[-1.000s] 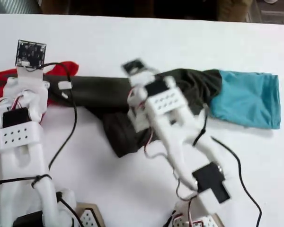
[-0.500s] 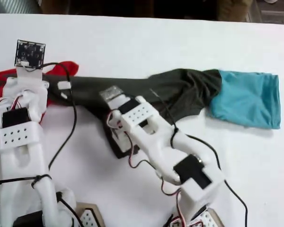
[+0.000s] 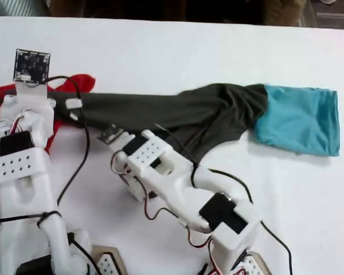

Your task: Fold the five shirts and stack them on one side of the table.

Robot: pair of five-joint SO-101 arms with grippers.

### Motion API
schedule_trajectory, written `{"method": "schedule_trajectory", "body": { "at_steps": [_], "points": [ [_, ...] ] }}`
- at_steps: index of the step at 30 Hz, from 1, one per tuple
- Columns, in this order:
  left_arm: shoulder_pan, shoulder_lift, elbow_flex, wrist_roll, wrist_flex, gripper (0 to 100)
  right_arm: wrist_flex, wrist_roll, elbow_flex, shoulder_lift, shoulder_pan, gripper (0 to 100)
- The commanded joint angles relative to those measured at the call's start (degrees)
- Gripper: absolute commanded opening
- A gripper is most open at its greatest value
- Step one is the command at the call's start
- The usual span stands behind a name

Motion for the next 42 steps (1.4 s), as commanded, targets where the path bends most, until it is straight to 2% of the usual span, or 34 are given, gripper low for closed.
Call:
{"method": "schedule_trajectory", "body": {
  "at_steps": [1,4,8,12,18,24,27,31,33,37,42],
  "points": [
    [-1.1,-0.8,-0.7,-0.3,-1.1,3,0.5,0.5,-0.9,0.0,-0.6,19.0],
    [-1.1,-0.8,-0.7,-0.3,-1.2,3,-0.3,0.6,-0.8,0.3,-0.7,16.5],
    [-1.0,-0.8,-0.7,-0.1,-1.2,3,-0.7,0.6,-0.5,0.3,-0.4,0.9],
    [-1.1,-0.8,-0.7,-0.3,-1.2,3,-0.6,4.7,-1.2,-0.6,2.1,2.2],
    [-1.1,-0.5,-0.3,-0.4,-1.0,3,0.7,10.5,-5.2,-5.0,15.0,2.1],
    [-0.9,-0.3,1.4,-0.4,-1.2,3,1.3,24.7,-17.1,-7.3,32.9,2.1],
    [-0.7,-0.3,4.2,-0.4,-1.2,3,1.7,29.3,-25.4,-4.0,37.1,2.0],
    [-0.2,-0.3,10.5,-3.3,-1.3,3,4.4,29.2,-30.5,2.9,36.4,2.1],
    [-0.4,-0.4,13.7,-4.7,-3.5,3,7.5,25.8,-31.0,4.4,34.1,2.1],
    [-0.5,-0.5,17.7,-5.4,-8.1,3,16.0,17.7,-30.9,1.4,27.3,3.0],
    [-0.5,-0.4,18.0,-5.2,-10.3,3,22.3,15.9,-28.7,-4.7,18.9,11.1]
  ]
}}
